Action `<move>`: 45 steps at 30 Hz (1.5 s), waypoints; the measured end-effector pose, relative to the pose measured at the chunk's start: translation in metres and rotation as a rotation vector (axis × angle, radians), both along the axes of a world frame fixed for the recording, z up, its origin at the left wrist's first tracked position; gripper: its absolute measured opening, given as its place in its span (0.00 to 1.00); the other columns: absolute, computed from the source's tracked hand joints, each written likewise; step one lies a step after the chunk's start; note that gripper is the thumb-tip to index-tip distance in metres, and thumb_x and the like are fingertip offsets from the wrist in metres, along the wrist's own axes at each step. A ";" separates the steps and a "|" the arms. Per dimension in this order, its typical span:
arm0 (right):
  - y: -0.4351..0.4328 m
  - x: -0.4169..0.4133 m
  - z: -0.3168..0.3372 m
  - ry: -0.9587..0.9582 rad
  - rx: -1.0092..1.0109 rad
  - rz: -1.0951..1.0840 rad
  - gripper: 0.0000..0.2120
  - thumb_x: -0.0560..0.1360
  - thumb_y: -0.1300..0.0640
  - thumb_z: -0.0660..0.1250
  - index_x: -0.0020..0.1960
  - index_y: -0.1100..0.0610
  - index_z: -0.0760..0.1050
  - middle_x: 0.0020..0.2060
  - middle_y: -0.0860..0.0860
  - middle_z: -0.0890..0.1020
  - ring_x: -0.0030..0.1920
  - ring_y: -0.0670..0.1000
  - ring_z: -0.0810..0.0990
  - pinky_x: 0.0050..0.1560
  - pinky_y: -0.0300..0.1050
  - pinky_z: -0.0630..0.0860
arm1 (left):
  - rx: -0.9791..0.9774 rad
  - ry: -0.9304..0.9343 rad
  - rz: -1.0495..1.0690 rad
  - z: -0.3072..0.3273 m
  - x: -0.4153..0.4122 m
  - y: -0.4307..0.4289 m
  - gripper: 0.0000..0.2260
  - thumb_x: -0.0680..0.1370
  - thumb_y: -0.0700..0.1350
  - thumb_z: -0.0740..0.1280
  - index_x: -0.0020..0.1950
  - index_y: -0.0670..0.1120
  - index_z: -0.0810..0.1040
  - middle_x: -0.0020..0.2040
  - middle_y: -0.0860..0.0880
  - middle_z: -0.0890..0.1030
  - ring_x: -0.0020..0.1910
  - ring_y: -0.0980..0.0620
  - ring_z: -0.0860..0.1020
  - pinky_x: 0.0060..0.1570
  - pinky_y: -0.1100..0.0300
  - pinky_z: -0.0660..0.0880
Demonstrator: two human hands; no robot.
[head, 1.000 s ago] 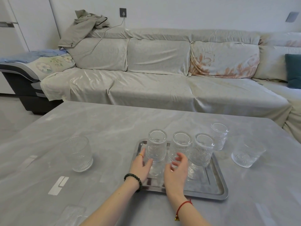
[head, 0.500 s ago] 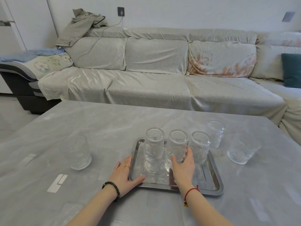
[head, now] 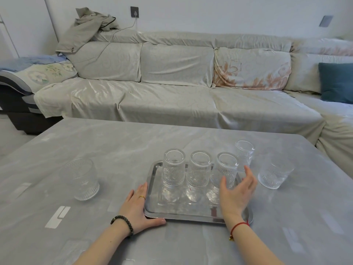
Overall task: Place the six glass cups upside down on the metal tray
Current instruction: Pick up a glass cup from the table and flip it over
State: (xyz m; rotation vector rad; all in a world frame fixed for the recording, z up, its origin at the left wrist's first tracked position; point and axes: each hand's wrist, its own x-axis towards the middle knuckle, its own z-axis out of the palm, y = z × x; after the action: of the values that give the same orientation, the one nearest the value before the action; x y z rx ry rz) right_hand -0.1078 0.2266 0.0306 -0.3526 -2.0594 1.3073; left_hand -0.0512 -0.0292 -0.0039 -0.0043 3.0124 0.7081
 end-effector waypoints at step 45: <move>0.082 -0.097 0.072 0.086 -0.235 0.270 0.33 0.63 0.53 0.76 0.63 0.53 0.64 0.60 0.50 0.73 0.60 0.50 0.73 0.63 0.45 0.69 | -0.025 0.014 0.053 -0.002 -0.002 0.001 0.63 0.48 0.81 0.57 0.73 0.49 0.40 0.76 0.53 0.51 0.74 0.56 0.51 0.74 0.60 0.42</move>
State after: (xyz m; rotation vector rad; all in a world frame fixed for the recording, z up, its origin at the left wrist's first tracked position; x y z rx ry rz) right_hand -0.2053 0.3087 0.1030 -0.1190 -1.9343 1.7040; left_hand -0.0529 -0.0279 -0.0055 -0.0798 3.0451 0.6771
